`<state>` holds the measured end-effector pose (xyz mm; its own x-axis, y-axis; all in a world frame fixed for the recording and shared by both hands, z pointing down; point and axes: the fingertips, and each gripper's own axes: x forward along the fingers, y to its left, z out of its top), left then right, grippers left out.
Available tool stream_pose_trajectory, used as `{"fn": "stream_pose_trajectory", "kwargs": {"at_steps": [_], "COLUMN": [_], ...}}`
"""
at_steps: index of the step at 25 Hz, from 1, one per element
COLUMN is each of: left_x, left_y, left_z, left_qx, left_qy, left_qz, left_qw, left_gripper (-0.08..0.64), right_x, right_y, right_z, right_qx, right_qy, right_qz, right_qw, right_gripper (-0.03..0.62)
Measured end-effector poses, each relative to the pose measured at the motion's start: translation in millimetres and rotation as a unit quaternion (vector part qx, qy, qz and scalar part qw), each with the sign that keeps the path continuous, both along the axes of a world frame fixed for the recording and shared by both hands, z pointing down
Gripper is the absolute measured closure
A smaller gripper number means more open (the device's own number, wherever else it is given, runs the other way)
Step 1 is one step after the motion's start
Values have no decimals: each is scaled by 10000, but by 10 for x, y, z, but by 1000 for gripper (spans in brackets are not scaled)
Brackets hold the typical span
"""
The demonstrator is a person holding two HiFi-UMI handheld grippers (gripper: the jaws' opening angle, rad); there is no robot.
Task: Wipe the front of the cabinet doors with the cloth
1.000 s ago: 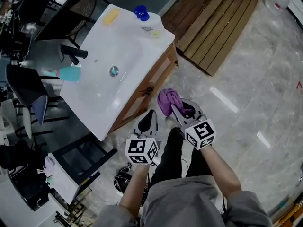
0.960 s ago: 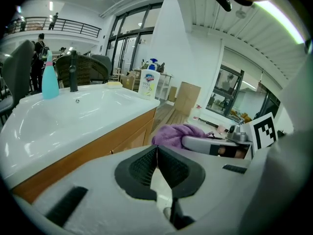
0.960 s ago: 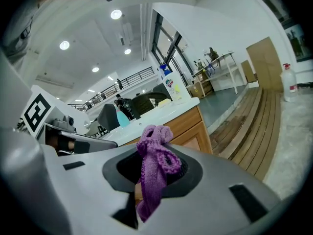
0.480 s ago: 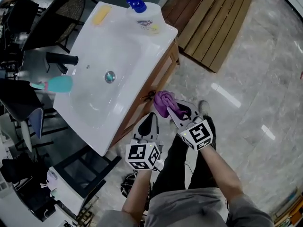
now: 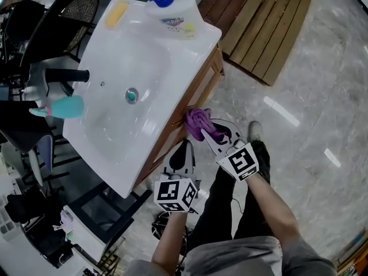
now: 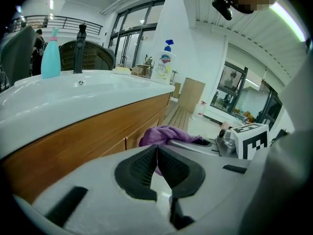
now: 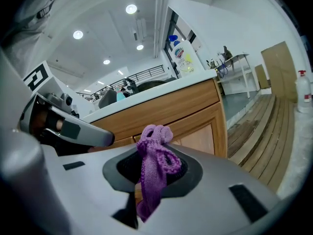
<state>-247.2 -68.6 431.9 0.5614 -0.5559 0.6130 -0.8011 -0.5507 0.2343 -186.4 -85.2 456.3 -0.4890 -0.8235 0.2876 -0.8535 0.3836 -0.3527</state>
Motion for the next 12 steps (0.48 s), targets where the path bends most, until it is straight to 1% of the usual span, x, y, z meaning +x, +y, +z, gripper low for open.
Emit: {"fn": "stream_pose_trajectory", "kwargs": {"at_steps": [3, 8, 12], "left_x": [-22, -66, -83], "left_y": [-4, -18, -28], "left_z": [74, 185, 228], "left_qx": [-26, -79, -90], "left_qy": [-32, -54, -43], "left_qz": [-16, -42, -44], "left_qw": [10000, 9999, 9999], "left_gripper": [549, 549, 549], "right_x": [-72, -192, -232], "right_y": [-72, -200, -253], "right_z": [93, 219, 253], "right_qx": [81, 190, 315], "right_qy": [84, 116, 2], "right_qz": [-120, -187, -210], "right_qw": [9999, 9996, 9993], "right_gripper": [523, 523, 523]}}
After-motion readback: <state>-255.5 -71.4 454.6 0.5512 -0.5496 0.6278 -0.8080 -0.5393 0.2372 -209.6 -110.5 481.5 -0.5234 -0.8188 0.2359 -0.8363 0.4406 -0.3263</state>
